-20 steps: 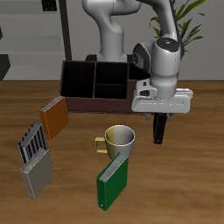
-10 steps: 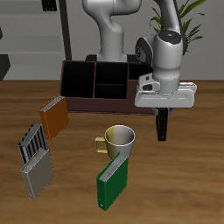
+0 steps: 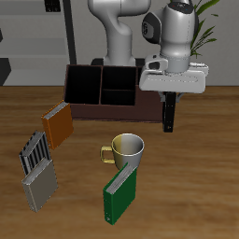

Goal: Place the black book into the back desk caddy's back compartment and place the striped book into the back desk caddy's right compartment

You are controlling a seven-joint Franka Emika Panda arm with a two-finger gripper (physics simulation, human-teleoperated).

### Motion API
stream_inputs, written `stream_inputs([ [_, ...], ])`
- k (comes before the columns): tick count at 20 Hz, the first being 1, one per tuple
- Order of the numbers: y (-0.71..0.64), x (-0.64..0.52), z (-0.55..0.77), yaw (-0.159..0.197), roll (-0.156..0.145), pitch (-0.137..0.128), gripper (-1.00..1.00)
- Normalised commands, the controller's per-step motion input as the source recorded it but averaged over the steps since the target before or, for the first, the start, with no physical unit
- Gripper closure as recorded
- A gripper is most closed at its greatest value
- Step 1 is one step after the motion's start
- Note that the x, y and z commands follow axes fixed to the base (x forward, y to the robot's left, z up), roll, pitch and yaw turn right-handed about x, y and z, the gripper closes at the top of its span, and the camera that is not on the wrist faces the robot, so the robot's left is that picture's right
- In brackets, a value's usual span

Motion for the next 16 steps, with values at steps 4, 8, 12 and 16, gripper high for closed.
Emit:
stream_inputs([
  [4,-0.25,-0.24,0.54,0.002,-0.016,-0.052,1.00],
  [8,-0.28,-0.31,0.32,-0.030,0.010,-0.011,1.00],
  [12,-0.25,-0.21,0.24,-0.017,-0.018,-0.017,1.00],
  [16,-0.28,-0.36,0.25,-0.023,0.004,-0.034,1.00],
])
